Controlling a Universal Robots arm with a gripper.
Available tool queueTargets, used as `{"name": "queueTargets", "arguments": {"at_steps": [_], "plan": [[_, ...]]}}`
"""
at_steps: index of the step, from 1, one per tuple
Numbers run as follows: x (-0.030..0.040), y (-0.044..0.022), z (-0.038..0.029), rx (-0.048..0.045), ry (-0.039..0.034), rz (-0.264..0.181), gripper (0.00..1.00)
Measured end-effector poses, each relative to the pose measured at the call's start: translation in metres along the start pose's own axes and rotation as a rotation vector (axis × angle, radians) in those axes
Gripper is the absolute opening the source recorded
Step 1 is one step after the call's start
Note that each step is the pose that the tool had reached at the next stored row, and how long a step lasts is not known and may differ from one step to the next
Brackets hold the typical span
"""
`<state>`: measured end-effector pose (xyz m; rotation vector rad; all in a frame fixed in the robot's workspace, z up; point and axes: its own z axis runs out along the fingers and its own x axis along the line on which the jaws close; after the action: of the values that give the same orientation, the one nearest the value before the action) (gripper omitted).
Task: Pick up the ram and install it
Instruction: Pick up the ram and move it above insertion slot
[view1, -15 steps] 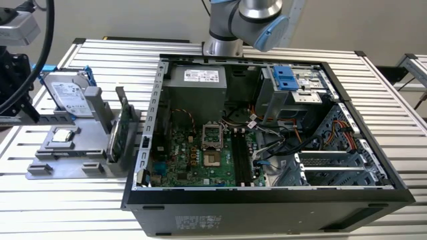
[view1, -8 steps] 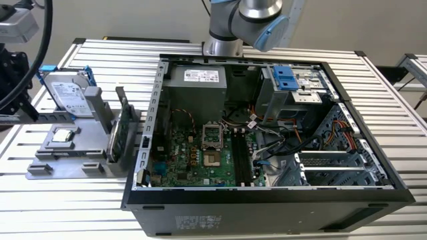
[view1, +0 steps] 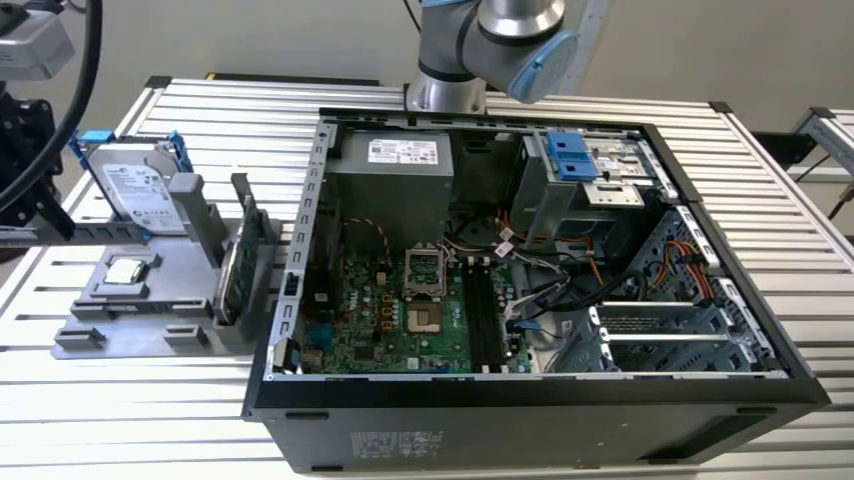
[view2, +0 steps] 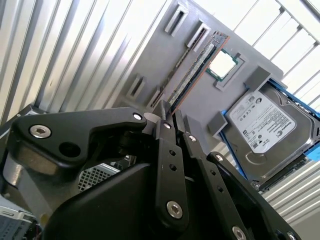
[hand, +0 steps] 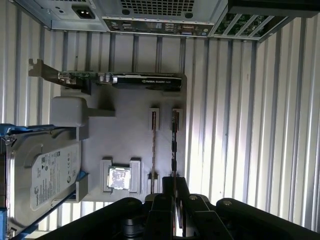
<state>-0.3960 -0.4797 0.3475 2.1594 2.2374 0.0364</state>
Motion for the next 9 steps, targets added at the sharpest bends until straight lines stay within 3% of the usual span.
{"name": "queueTargets", "arguments": {"at_steps": [9], "plan": [[0.0000,0.0002,-0.0037,-0.0001,0.0000,0.000,0.00]]}}
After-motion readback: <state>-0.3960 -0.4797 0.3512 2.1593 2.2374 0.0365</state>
